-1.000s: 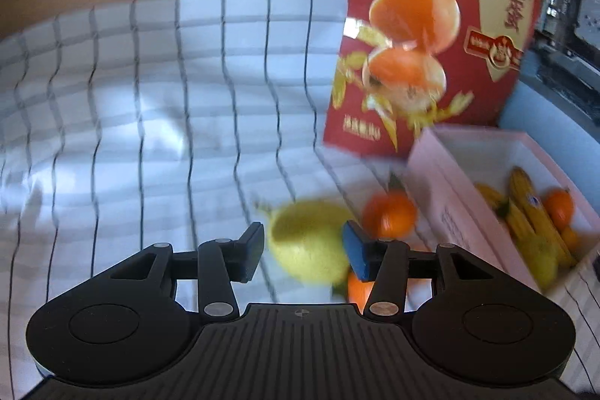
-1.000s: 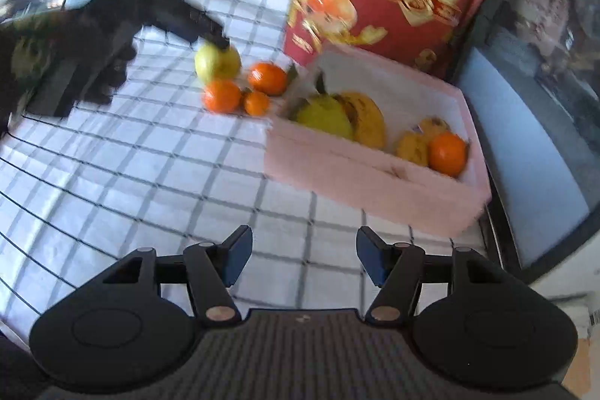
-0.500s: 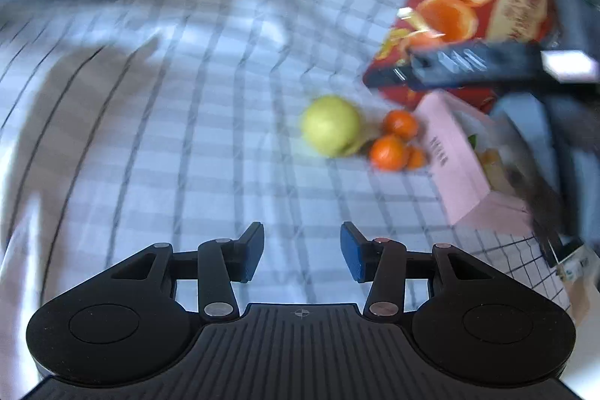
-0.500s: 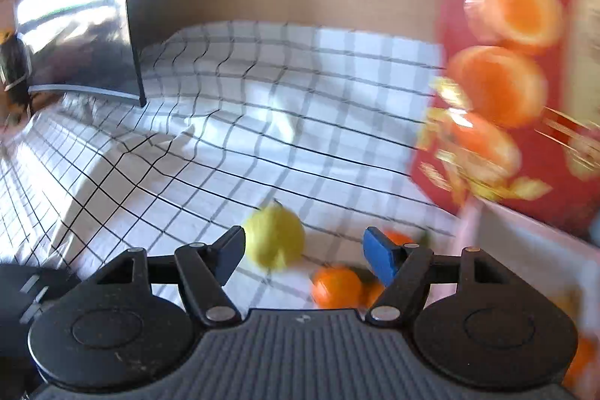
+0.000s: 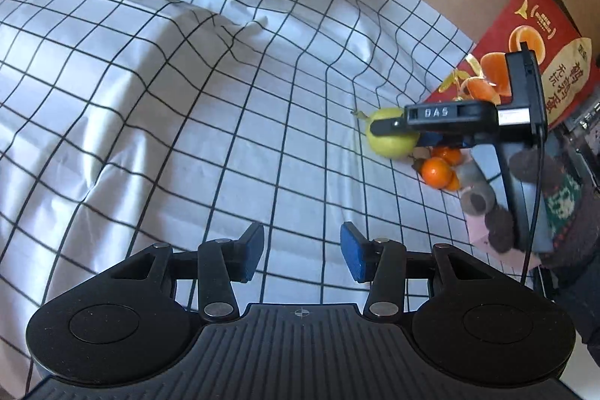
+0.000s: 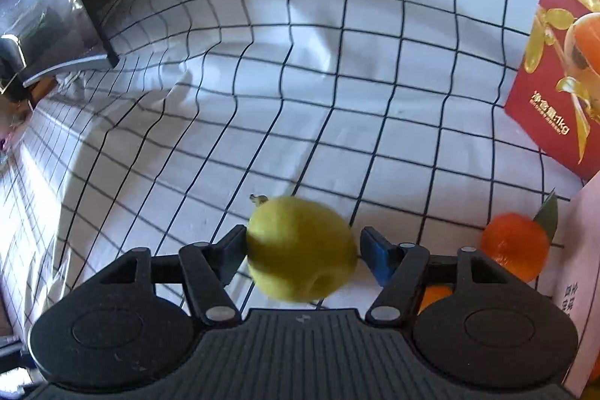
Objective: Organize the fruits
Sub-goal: 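Close the right tool on the green pear and lift it, then grasp a mandarin with the left tool while the right tool holds the pear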
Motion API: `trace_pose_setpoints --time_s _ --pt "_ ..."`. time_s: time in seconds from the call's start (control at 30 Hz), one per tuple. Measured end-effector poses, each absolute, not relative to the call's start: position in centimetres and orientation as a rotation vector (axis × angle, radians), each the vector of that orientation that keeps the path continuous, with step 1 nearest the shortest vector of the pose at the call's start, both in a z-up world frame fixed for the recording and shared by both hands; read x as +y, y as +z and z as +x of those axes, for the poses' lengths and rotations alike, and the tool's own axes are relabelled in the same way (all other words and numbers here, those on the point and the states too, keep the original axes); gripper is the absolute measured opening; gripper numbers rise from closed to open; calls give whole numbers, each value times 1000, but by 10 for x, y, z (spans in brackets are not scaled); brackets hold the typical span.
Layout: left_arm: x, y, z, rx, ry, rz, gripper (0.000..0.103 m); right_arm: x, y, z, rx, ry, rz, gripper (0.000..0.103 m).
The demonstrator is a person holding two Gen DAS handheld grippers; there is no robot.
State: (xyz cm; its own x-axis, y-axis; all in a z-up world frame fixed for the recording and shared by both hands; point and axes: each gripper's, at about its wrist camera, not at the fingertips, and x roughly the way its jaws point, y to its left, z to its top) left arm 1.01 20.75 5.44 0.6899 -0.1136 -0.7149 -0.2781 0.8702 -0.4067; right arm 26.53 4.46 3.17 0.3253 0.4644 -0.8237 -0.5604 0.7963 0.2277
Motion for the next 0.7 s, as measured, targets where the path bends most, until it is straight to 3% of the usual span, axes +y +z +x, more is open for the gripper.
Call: trace_pose_setpoints --time_s 0.17,0.7 --pt "200 54 23 811 49 -508 50 46 35 241 1014 667 -200 62" --pt "170 40 47 865 -125 -535 50 -21 38 138 999 653 -81 62"
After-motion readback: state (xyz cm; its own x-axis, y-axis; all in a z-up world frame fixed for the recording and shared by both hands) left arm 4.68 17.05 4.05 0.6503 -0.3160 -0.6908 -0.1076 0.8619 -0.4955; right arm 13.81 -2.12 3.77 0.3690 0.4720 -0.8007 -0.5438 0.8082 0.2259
